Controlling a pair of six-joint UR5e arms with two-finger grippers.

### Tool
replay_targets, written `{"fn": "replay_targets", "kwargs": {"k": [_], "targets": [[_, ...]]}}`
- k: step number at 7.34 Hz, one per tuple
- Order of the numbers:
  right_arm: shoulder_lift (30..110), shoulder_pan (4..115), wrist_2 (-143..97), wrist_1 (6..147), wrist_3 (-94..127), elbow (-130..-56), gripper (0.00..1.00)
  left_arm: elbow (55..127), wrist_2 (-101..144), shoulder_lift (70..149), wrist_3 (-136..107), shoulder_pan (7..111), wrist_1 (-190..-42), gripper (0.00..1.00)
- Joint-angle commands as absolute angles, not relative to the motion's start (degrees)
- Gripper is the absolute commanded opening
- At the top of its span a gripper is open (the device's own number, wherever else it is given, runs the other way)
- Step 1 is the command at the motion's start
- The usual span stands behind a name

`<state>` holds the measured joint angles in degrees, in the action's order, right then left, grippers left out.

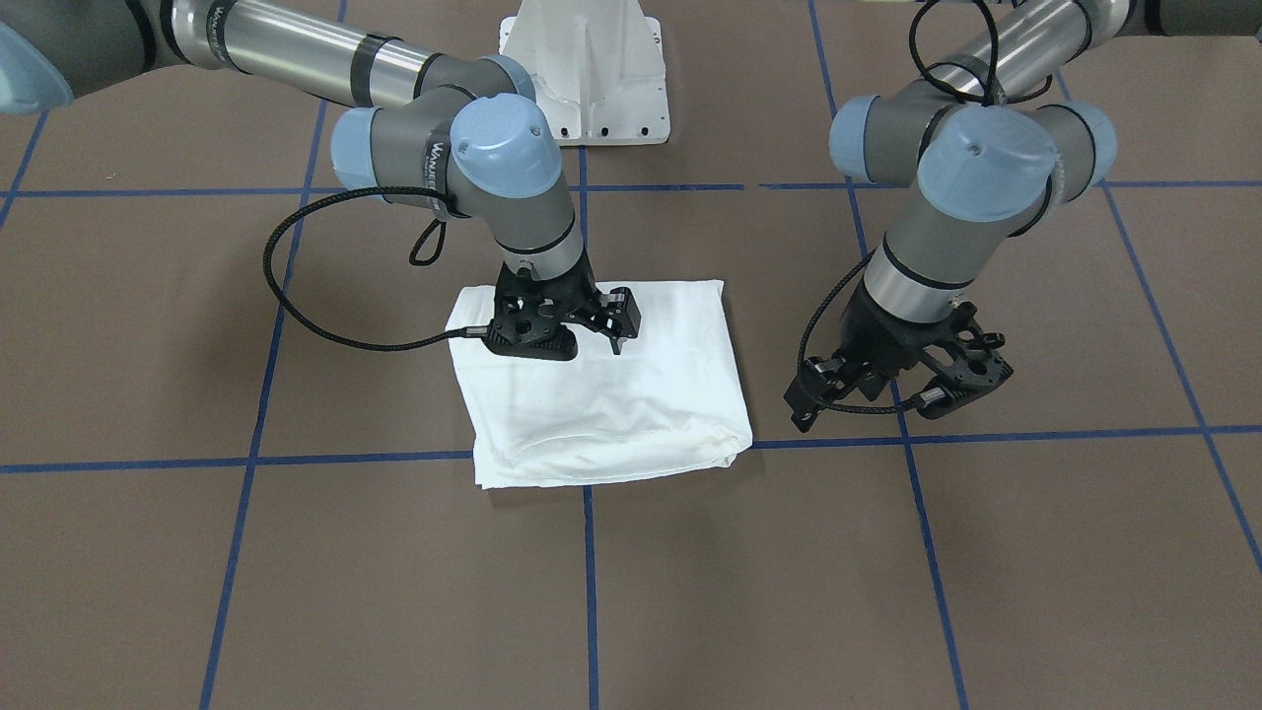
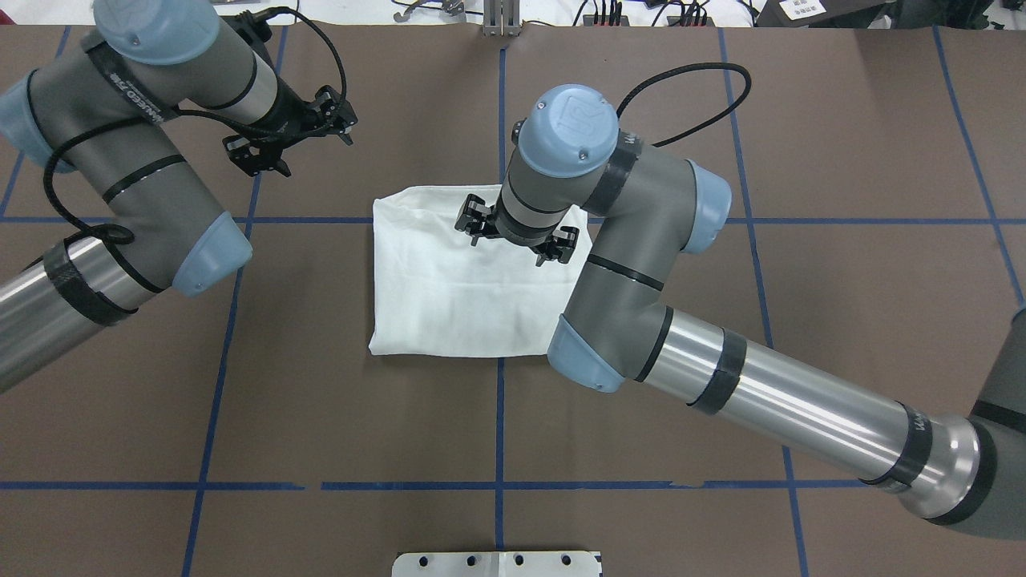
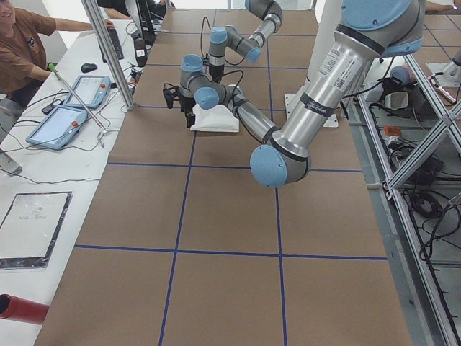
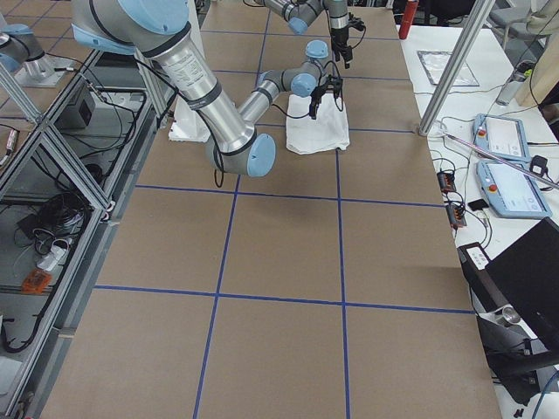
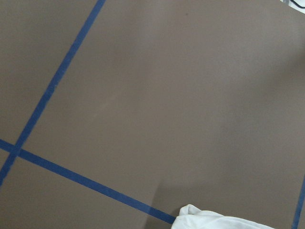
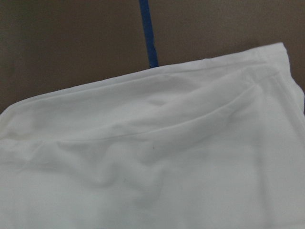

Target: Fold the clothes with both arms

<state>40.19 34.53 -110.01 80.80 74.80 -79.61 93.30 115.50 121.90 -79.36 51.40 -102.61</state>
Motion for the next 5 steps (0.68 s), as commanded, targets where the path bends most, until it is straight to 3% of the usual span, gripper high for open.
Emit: {"fn": "replay_targets", "kwargs": {"k": [1,2,5], "targets": [[39.9,38.04,-108.99,83.91,63.51,-78.66,1.0,95.61,115.49,117.36,-71.67,52.56,-103.35,1.0],[41.64,41.62,-110.03,84.89,57.63,-79.45,1.0,97.45,115.58,114.55,-65.71,53.95,-103.45,1.0],[56.54,56.46,-122.04,84.99,36.56,-86.81,1.0,101.34,122.39,103.48,-39.83,66.74,-103.36,1.0]]}}
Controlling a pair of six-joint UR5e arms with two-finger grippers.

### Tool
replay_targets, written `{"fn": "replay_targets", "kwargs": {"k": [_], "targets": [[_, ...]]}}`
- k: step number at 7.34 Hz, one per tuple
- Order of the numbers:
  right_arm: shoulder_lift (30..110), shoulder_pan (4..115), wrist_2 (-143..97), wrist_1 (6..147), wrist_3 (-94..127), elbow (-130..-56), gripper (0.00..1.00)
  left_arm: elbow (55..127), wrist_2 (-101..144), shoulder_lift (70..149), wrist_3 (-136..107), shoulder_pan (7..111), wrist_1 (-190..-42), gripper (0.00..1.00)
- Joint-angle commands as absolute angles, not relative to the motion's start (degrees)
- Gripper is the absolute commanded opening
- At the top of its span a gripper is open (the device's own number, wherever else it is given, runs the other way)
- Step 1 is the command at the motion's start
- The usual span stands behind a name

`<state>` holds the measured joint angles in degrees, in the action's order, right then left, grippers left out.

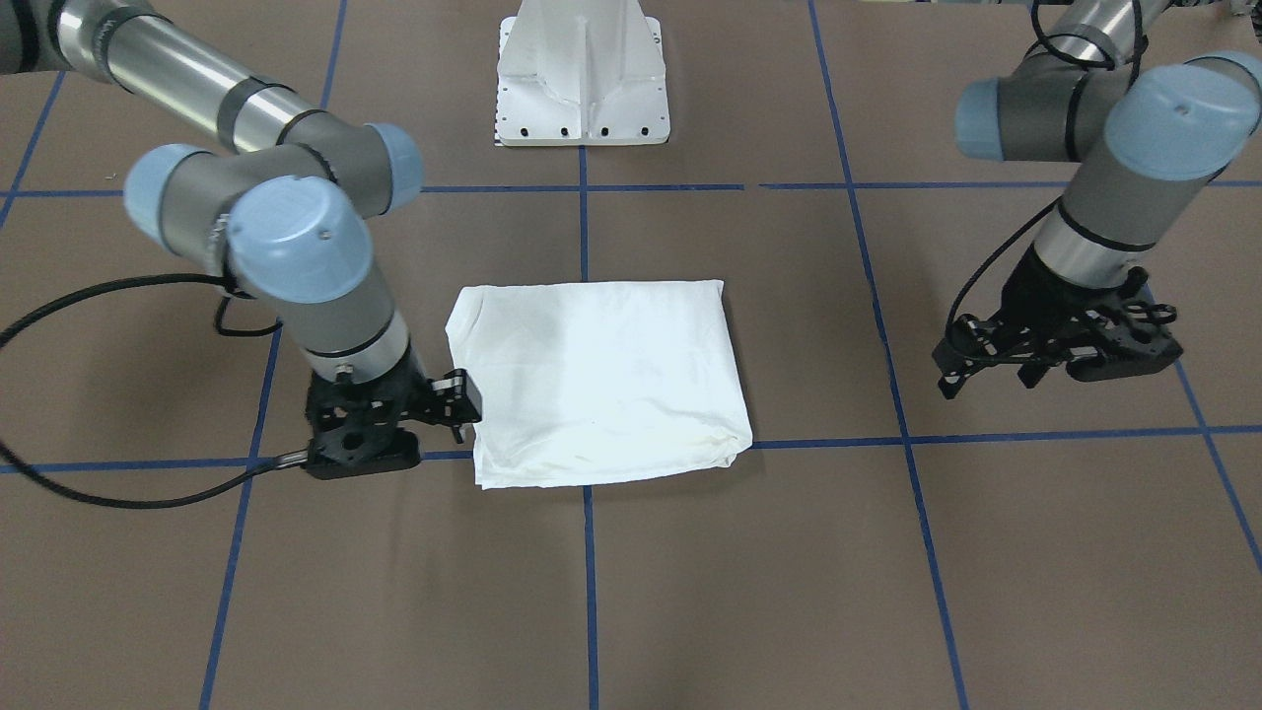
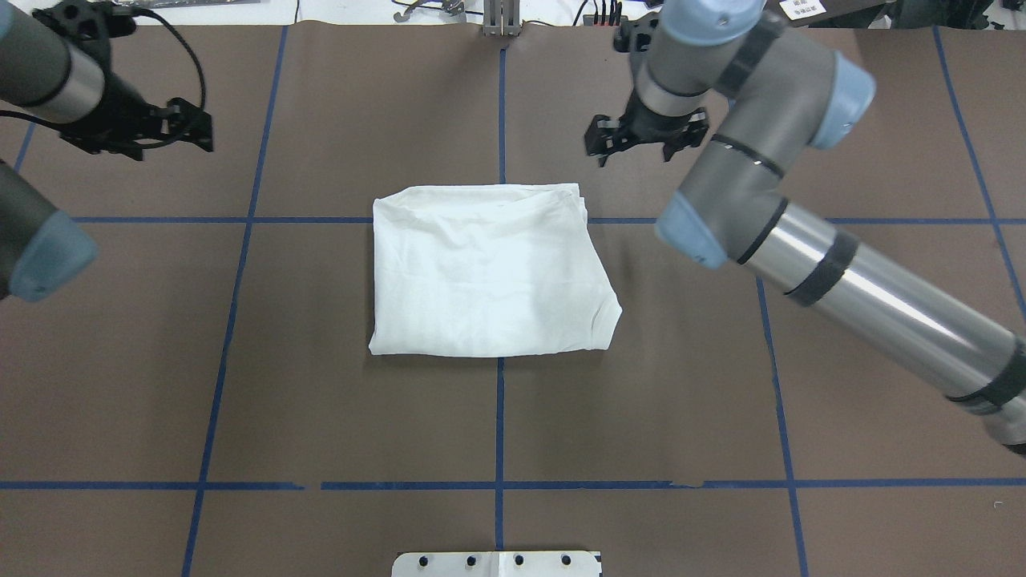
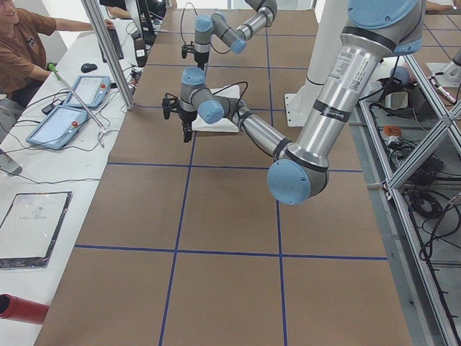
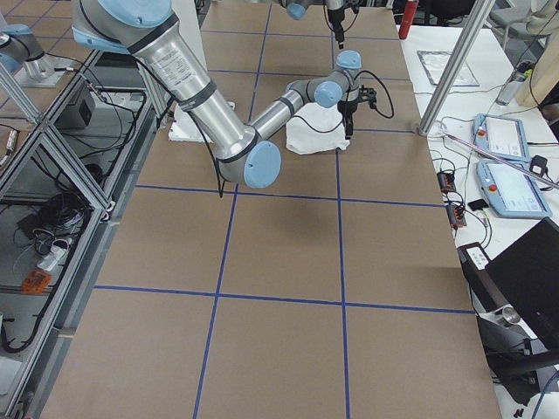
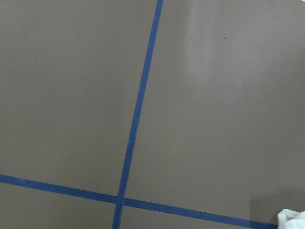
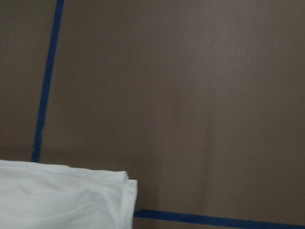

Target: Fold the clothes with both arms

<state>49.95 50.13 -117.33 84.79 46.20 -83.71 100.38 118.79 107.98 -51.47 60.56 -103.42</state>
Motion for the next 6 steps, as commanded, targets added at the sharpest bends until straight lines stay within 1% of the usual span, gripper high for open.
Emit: {"fn": "replay_targets", "kwargs": {"k": [1,2,3,4,5,6], "targets": [[61.39,61.04,-123.38,85.08,28.3,-88.31,1.0,101.08,123.13,100.05,-29.37,71.49,-103.27,1.0],[67.61,64.48,-123.4,85.08,20.47,-90.42,1.0,100.29,123.13,97.93,-20.92,77.29,-102.66,1.0],[72.72,69.04,-125.05,85.17,11.78,-91.14,1.0,98.98,123.31,96.08,-14.74,80.3,-102.57,1.0],[76.86,72.91,-132.29,84.9,9.69,-91.49,1.0,98.18,124.35,94.15,-10.94,83.99,-102.57,1.0],[82.39,74.34,-133.75,84.47,8.8,-95.06,1.0,97.74,126.63,92.22,-8.2,85.42,-102.57,1.0],[86.53,75.23,-133.51,84.46,8.44,-98.06,1.0,98.26,127.26,87.93,-7.04,85.43,-103.87,1.0]]}}
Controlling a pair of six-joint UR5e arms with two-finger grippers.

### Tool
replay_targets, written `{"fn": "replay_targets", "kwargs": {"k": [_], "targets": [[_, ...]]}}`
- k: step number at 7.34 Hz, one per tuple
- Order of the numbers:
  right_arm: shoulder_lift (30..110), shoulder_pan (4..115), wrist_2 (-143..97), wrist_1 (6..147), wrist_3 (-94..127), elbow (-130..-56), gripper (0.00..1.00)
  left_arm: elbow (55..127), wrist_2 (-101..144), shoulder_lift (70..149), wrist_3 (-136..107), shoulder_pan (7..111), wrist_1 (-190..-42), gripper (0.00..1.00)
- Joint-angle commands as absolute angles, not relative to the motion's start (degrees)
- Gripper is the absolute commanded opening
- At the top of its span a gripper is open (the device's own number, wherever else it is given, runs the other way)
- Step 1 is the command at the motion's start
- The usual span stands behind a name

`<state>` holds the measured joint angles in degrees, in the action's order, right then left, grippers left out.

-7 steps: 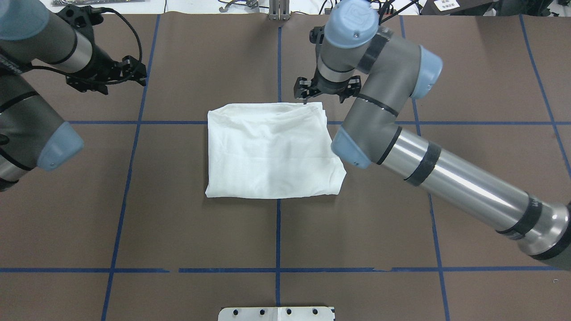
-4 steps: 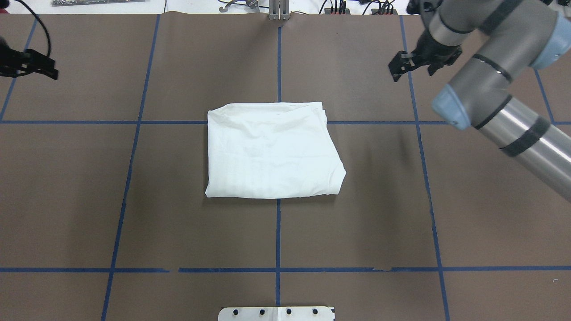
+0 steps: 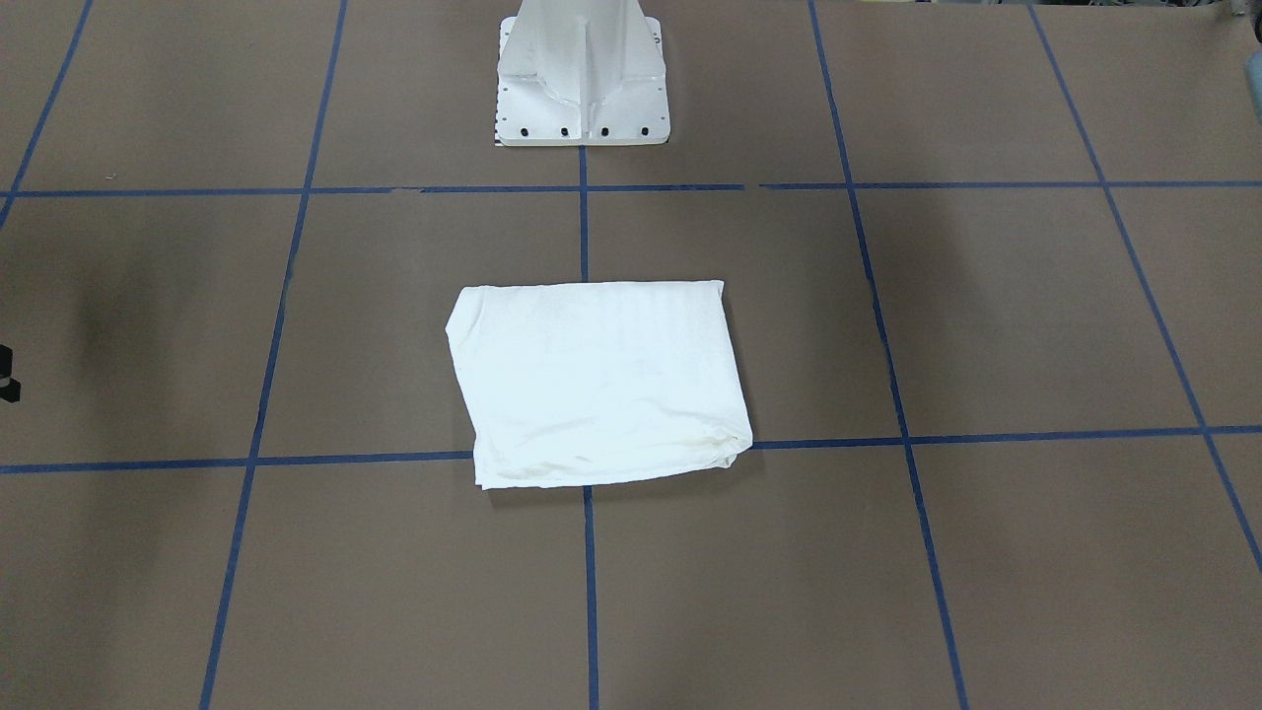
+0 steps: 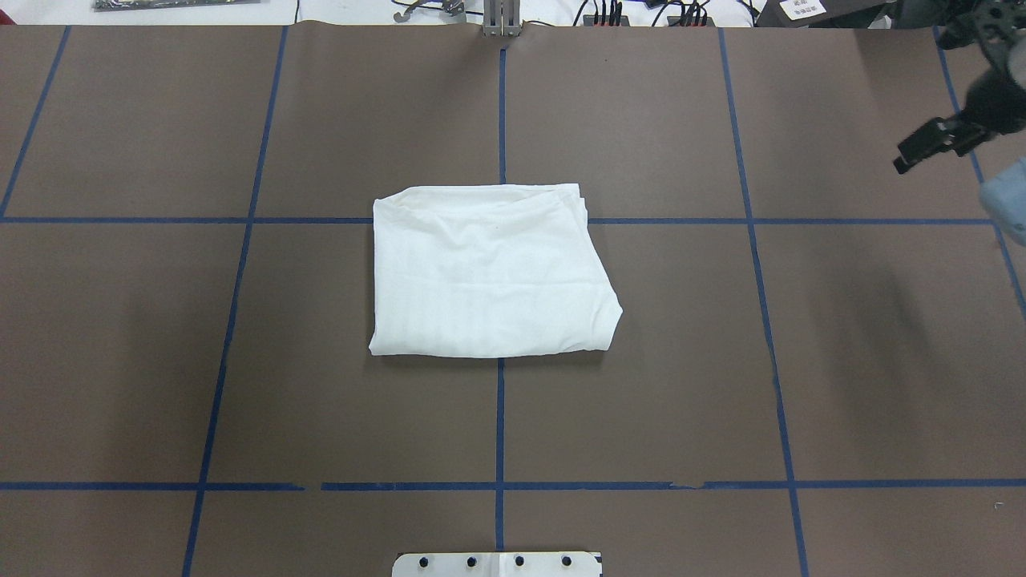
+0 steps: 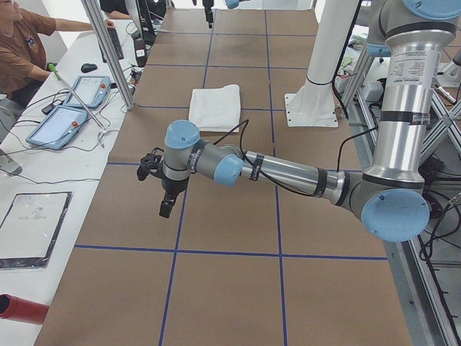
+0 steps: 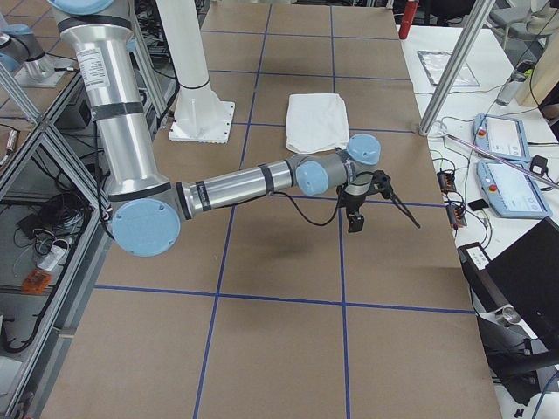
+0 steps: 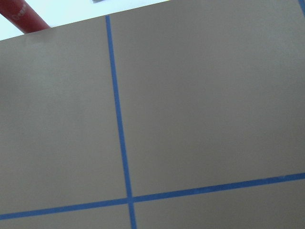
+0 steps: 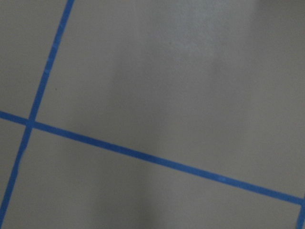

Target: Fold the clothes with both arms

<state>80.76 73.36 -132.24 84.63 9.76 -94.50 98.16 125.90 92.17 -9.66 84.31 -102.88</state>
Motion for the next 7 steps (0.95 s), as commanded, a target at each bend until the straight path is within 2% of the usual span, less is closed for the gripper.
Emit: {"fn": "replay_targets", "kwargs": {"k": [1,4,7], "targets": [[87.53,75.5,-133.42,84.46,9.22,-97.91,1.0,97.91,127.18,87.02,-7.9,85.43,-107.54,1.0],[85.69,75.59,-128.62,83.85,9.23,-97.47,1.0,95.19,125.69,85.78,-8.09,85.52,-113.38,1.0],[89.46,83.29,-130.4,84.64,9.14,-95.72,1.0,99.11,126.47,83.59,-7.91,85.61,-101.22,1.0]]}}
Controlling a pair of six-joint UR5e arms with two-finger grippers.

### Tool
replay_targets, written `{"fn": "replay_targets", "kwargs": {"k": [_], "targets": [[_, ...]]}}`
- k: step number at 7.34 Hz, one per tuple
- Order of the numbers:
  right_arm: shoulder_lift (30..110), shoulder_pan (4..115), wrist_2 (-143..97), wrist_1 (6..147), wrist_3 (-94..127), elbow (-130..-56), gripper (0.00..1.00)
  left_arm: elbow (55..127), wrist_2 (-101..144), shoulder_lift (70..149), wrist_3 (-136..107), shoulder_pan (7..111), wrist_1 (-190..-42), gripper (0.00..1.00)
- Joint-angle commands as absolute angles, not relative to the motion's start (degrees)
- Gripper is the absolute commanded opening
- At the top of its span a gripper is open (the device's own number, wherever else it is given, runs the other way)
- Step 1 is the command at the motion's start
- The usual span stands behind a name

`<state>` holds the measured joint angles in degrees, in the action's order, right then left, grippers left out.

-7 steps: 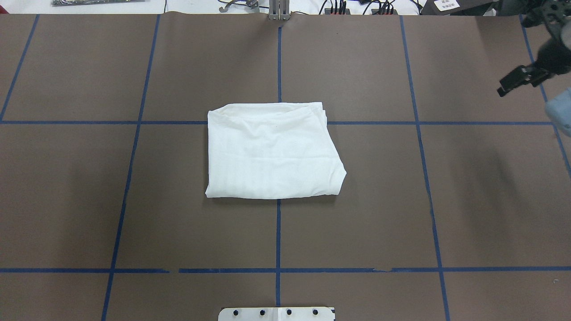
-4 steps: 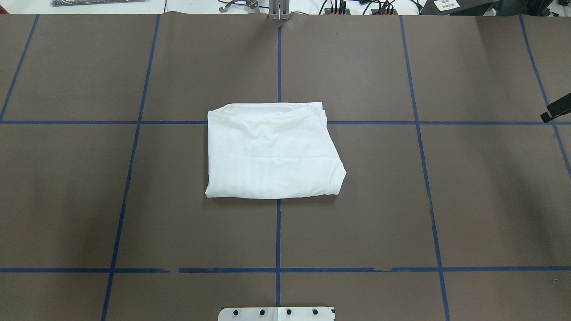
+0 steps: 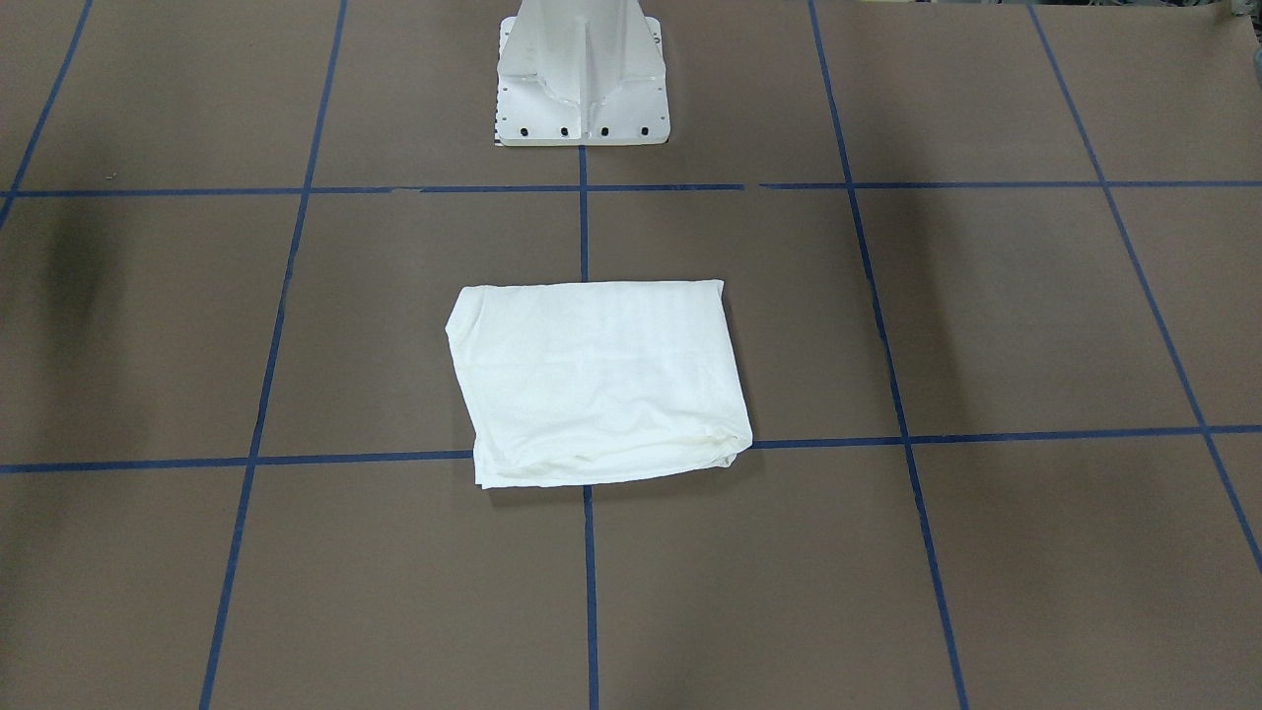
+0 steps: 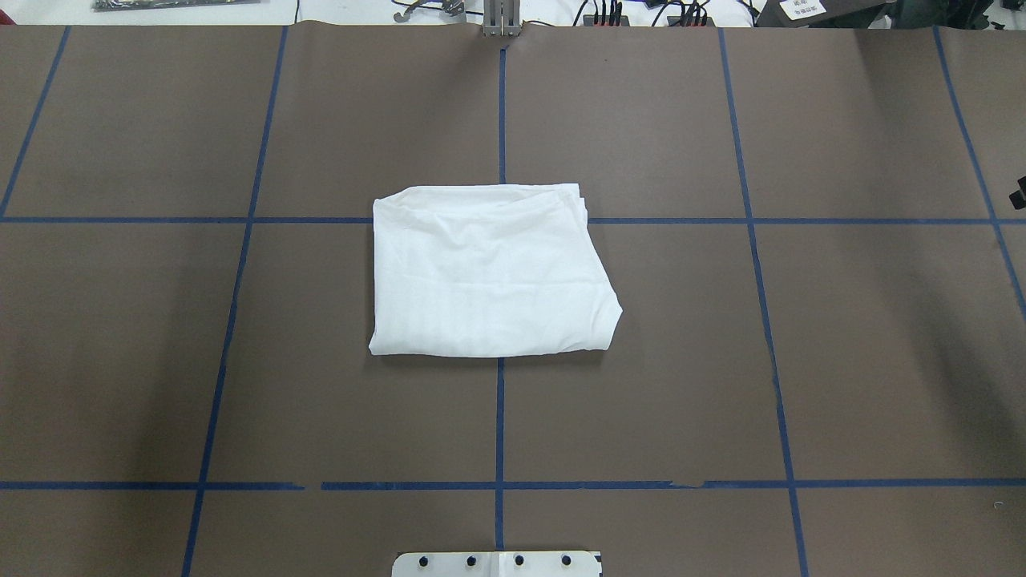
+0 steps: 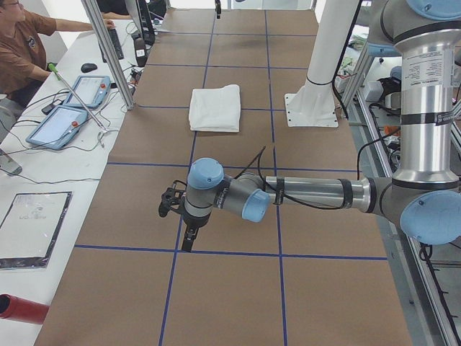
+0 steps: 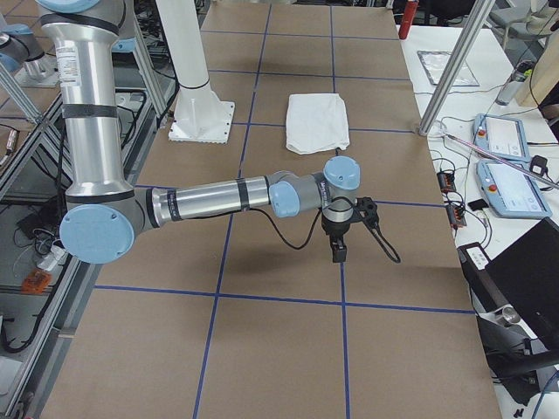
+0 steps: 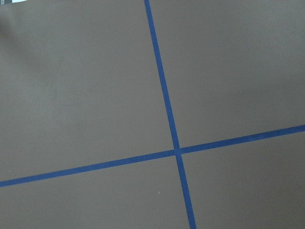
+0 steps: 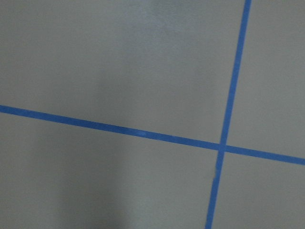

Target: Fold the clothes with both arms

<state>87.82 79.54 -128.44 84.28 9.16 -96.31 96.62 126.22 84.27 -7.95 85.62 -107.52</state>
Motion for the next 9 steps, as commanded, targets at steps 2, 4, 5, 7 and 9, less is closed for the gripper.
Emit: {"fn": "replay_targets", "kwargs": {"k": [2,4,5,7,9], "targets": [[90.61,89.79,-138.91,87.43,8.44,-93.26,1.0,103.43,126.65,83.32,-3.73,85.69,-90.84,1.0],[93.94,92.54,-142.64,87.8,5.48,-94.3,1.0,102.49,129.37,83.23,3.57,85.87,-87.55,1.0],[95.09,93.07,-142.65,87.72,4.58,-94.74,1.0,101.61,129.46,83.23,4.56,87.44,-87.63,1.0],[96.06,94.39,-142.56,87.8,1.26,-94.31,1.0,99.33,130.6,83.23,6.58,88.15,-87.8,1.0],[97.46,94.74,-141.86,87.89,0.44,-94.74,1.0,99.49,130.52,83.23,7.56,88.68,-87.54,1.0]]}}
